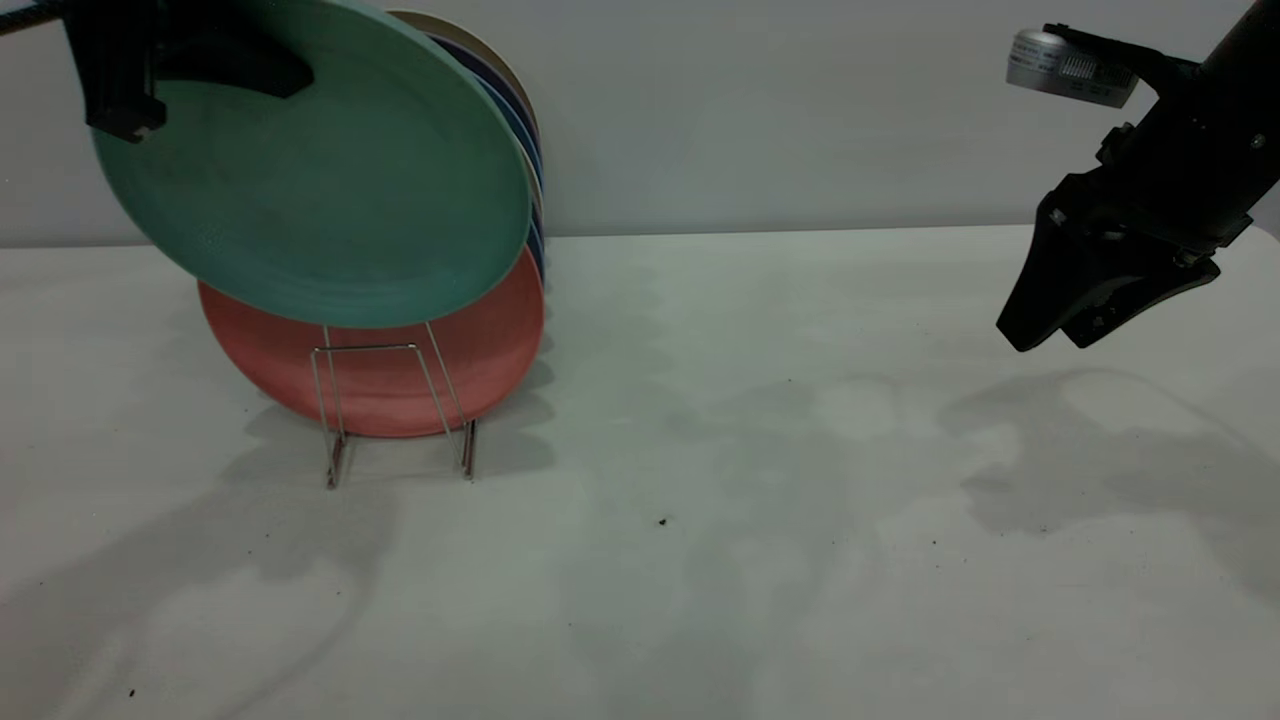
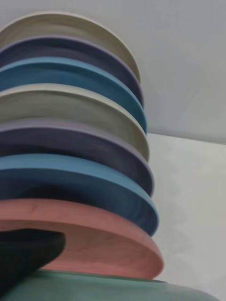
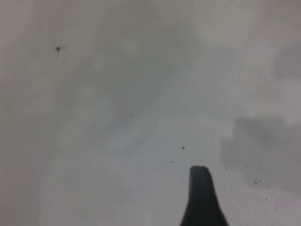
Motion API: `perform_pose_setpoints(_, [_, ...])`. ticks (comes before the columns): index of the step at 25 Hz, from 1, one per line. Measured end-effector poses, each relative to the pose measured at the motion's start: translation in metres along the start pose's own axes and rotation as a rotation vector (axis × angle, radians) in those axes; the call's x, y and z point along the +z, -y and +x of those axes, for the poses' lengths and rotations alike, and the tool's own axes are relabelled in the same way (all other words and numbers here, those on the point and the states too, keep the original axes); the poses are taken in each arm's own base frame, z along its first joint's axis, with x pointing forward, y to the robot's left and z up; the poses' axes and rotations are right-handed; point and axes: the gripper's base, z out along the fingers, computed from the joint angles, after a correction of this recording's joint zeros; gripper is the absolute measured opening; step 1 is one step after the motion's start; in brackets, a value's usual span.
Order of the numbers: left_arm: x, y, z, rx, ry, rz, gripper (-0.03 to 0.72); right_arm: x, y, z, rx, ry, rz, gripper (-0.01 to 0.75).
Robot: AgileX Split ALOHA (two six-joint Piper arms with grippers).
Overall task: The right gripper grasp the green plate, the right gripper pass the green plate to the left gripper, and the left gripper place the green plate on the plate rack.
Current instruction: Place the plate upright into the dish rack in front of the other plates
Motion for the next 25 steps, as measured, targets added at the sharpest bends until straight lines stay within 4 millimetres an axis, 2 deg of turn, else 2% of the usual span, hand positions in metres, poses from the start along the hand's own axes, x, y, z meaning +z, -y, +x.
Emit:
perform_pose_setpoints(6, [0.004, 0.001, 0.002, -0.004, -0.006, 0.005, 0.132, 0.000, 0.000, 0.000, 0.001, 0.001, -0.001, 0.550])
perform_pose_setpoints(25, [0.049, 0.015, 0.032, -0.058, -0.086, 0.069, 0.132, 0.000, 0.000, 0.000, 0.004, 0.002, -0.003, 0.550])
